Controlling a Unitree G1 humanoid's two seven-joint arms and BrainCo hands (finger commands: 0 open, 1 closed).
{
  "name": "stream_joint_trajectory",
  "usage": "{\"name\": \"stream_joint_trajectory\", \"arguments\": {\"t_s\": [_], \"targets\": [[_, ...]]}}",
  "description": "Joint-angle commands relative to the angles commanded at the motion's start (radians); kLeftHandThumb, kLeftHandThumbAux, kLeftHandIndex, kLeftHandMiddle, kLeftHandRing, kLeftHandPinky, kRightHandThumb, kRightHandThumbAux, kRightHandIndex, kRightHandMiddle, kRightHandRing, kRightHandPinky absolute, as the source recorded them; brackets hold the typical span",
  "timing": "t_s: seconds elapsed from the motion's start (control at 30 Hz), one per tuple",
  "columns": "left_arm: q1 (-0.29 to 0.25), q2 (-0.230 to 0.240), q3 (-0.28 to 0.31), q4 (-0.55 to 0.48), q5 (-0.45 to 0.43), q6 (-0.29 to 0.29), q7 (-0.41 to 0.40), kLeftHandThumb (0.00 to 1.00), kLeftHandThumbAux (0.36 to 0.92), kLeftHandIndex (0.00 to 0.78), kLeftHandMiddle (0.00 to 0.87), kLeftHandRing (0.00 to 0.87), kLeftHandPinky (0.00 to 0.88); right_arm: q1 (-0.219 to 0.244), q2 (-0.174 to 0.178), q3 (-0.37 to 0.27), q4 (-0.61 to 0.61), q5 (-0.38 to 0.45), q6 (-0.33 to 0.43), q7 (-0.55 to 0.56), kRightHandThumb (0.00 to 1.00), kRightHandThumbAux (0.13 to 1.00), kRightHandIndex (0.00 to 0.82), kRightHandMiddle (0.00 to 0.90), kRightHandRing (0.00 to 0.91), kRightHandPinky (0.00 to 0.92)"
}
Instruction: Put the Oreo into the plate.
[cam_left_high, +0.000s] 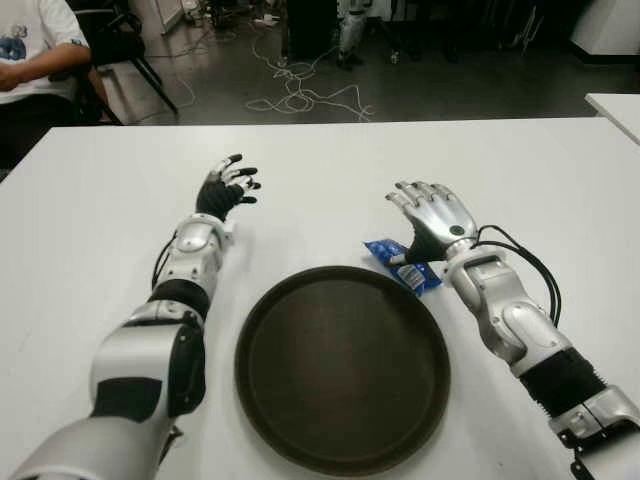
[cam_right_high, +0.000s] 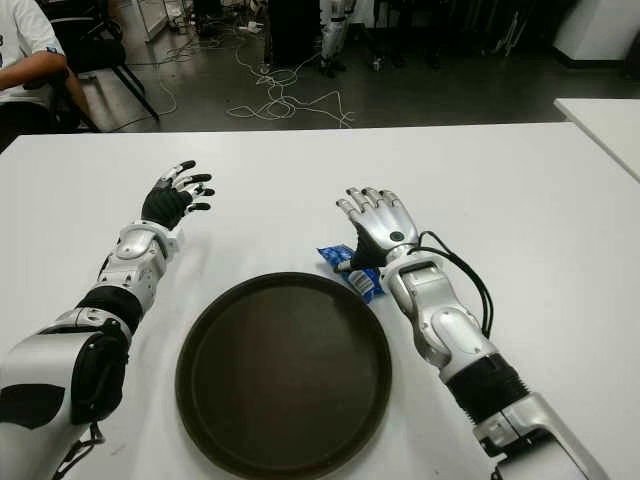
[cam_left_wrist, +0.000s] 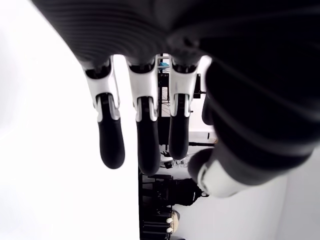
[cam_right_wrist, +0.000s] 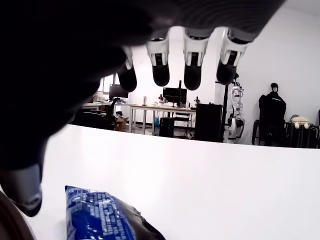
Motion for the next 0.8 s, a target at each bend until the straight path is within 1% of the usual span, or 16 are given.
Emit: {"name": "stream_joint_trajectory", "arguments": {"t_s": [0.27,0.4,0.63,0.8], "targets": [[0.0,-0.001,0.002,0.0,-0.002,-0.002,0.0,0.275,0.785,0.155,0.3,0.354,0.43,-0.015,0.006,0.011,0.043,0.001,-0.01,0.002,0.0,0.568,0.091,0.078,0.07,0.072],[0.0,-0.001,0.003,0.001,-0.003,-0.002,0.001,0.241,0.801,0.152,0.297,0.35,0.424,-0.025,0.012,0.02,0.072,-0.007,-0.009,-0.006,0.0,0.558,0.086,0.075,0.068,0.072],[-0.002,-0.001,0.003,0.001,-0.003,0.004,0.003,0.261,0.77,0.159,0.3,0.353,0.432,-0.037,0.016,0.026,0.115,-0.009,-0.012,-0.031,0.0,0.562,0.101,0.09,0.084,0.083],[-0.001,-0.001,0.001,0.0,-0.001,0.002,0.001,0.262,0.791,0.158,0.296,0.346,0.422,-0.046,0.017,0.03,0.135,-0.005,-0.014,-0.043,0.0,0.574,0.103,0.103,0.101,0.109]]}}
